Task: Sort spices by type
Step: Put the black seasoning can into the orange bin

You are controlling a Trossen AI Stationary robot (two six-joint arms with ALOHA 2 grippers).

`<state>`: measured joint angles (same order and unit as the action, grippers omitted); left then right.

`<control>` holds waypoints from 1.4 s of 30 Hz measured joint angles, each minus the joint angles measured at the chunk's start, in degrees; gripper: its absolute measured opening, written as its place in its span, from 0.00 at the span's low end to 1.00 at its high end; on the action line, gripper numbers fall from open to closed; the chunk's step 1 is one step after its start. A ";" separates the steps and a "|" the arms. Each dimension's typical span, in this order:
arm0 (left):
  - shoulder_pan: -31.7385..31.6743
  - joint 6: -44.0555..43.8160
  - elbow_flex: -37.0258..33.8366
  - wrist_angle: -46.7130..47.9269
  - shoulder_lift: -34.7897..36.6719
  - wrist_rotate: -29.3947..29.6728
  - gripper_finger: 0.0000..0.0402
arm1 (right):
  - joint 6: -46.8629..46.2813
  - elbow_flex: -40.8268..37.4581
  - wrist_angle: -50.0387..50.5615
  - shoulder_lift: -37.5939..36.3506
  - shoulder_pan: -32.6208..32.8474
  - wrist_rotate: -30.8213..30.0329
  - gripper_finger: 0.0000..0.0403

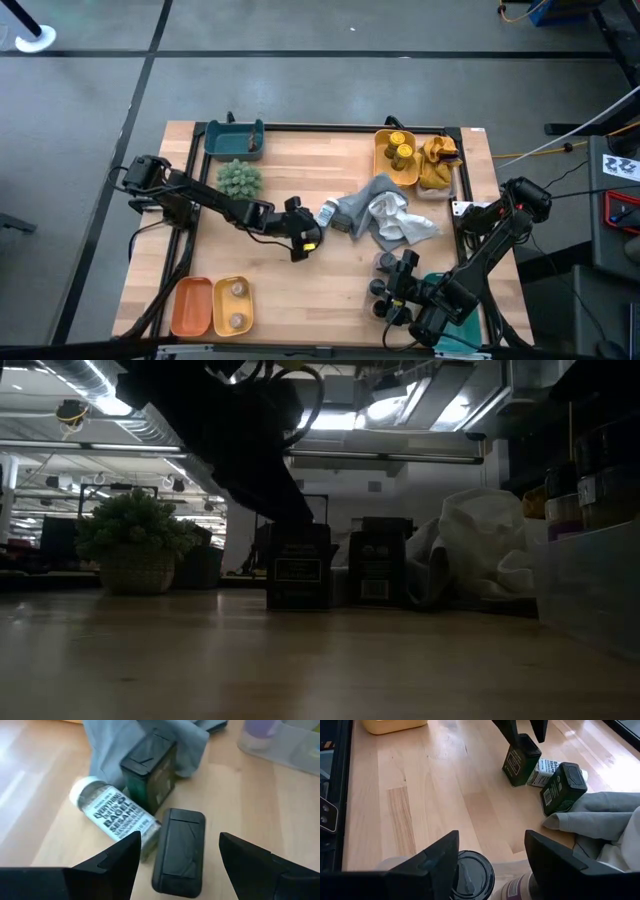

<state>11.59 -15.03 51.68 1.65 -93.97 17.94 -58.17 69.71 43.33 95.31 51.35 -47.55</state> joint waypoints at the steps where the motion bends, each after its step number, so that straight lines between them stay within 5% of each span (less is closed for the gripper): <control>1: -0.06 0.06 0.00 0.00 0.00 -0.72 0.63 | 0.00 0.00 0.00 0.00 0.00 0.00 0.56; 16: -0.81 0.66 -0.02 1.05 -2.64 -1.27 0.62 | 0.07 0.00 -0.46 0.00 0.00 -0.02 0.56; 27: -1.16 3.51 -0.02 0.45 -2.64 -4.26 0.29 | 0.17 0.00 -0.59 0.00 0.00 -1.78 0.56; 33: -1.07 2.82 0.02 1.15 -1.94 -5.57 0.29 | 0.17 0.00 -0.59 0.00 0.00 -2.47 0.56; 42: 2.75 -4.24 4.18 19.28 9.18 -7.28 0.29 | 0.17 0.00 -1.14 0.00 0.00 -2.58 0.56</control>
<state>14.35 -19.27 55.86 20.93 -84.79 10.66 -58.00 69.71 42.19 95.31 51.35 -50.13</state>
